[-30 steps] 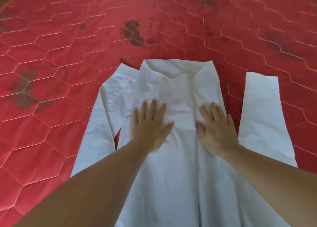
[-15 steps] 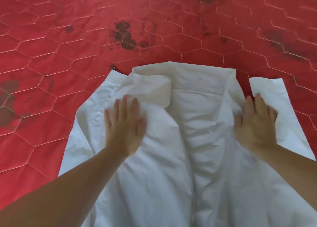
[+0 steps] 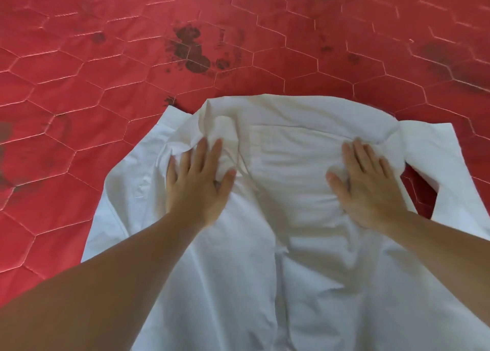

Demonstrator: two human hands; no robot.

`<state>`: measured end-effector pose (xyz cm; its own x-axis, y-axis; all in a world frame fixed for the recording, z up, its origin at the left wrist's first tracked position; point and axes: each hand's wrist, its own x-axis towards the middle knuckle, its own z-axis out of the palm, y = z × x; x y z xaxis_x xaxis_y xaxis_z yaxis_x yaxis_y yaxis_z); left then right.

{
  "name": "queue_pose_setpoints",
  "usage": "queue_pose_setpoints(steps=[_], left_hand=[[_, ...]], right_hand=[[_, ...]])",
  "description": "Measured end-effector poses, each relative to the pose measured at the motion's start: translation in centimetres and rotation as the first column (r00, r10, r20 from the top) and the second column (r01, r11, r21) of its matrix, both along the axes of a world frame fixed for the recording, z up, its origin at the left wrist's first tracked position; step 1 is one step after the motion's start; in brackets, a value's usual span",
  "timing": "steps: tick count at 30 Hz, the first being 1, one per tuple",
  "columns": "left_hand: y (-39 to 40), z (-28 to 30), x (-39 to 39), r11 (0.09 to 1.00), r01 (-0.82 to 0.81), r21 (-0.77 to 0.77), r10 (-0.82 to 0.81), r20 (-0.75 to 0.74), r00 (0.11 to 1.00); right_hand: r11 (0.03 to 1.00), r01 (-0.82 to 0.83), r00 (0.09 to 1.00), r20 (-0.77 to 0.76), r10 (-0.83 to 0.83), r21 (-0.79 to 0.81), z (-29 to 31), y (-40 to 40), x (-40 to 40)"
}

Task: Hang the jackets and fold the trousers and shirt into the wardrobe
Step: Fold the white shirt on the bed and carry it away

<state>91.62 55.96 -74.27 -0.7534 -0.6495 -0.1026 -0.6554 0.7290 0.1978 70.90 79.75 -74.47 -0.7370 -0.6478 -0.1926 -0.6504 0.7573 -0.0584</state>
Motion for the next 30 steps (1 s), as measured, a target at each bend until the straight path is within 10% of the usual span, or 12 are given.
queue_pose_setpoints(steps=[5,8,15,21,24,30], left_hand=[[-0.9,2.1,0.1,0.999,-0.039,-0.009,0.038,-0.144,0.989],[-0.4,3.5,-2.2,0.963,0.225,-0.148,-0.257,-0.257,0.932],[0.5,0.8,-5.3,0.953,0.296,0.060,-0.302,0.229,0.925],[1.5,1.1,-7.6,0.851,0.505,0.140,-0.495,-0.102,0.863],[0.2,2.3,-8.5,0.956,0.288,0.051,-0.249,-0.369,0.895],[-4.9,4.3,-9.9,0.993,0.051,-0.107,-0.041,0.087,0.995]], right_hand=[[0.998,0.040,0.998,-0.055,-0.043,-0.054,2.0,-1.2,-3.4],[0.992,-0.108,0.988,-0.120,0.101,-0.057,3.0,-2.9,-3.6],[0.995,-0.084,0.996,0.013,0.084,0.046,0.2,-3.9,0.1],[1.000,-0.022,0.999,-0.038,0.021,-0.005,-0.8,-4.1,0.7],[1.000,-0.031,0.999,-0.045,0.030,-0.006,-0.6,-4.0,0.9],[0.999,-0.003,0.998,-0.069,0.000,-0.039,-0.1,-4.1,1.4]])
